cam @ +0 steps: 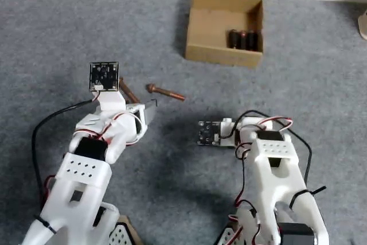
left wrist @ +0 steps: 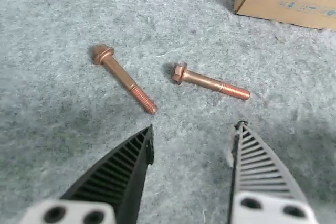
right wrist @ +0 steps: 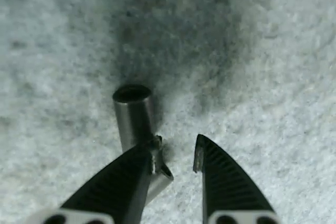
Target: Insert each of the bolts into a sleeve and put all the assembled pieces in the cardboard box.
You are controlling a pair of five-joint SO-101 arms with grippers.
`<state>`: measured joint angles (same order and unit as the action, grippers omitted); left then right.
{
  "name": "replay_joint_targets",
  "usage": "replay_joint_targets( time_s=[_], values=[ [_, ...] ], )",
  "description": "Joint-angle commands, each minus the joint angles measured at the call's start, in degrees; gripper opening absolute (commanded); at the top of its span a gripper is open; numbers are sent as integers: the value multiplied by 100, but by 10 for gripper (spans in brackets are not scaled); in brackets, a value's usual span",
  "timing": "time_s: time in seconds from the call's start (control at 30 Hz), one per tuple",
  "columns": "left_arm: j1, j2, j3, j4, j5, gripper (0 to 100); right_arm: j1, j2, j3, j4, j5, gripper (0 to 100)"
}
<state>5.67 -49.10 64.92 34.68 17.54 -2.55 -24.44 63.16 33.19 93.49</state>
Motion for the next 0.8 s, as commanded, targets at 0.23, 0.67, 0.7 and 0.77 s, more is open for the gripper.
replay_joint_targets(
  time_s=[0.23,0.67,0.7,0.77],
  values=[
    [-40,-31,-163,-114,53,239,-31,4,-699,743,-1459,113],
    [-40,-31,-163,-114,44,239,-57,-4,-1631,2009,-1503,113],
    [-40,-31,-163,-114,44,239,-66,-4,-1640,2009,-1503,113],
    [-40,-31,-163,-114,44,239,-75,-4,-1613,2018,-1503,113]
  ],
)
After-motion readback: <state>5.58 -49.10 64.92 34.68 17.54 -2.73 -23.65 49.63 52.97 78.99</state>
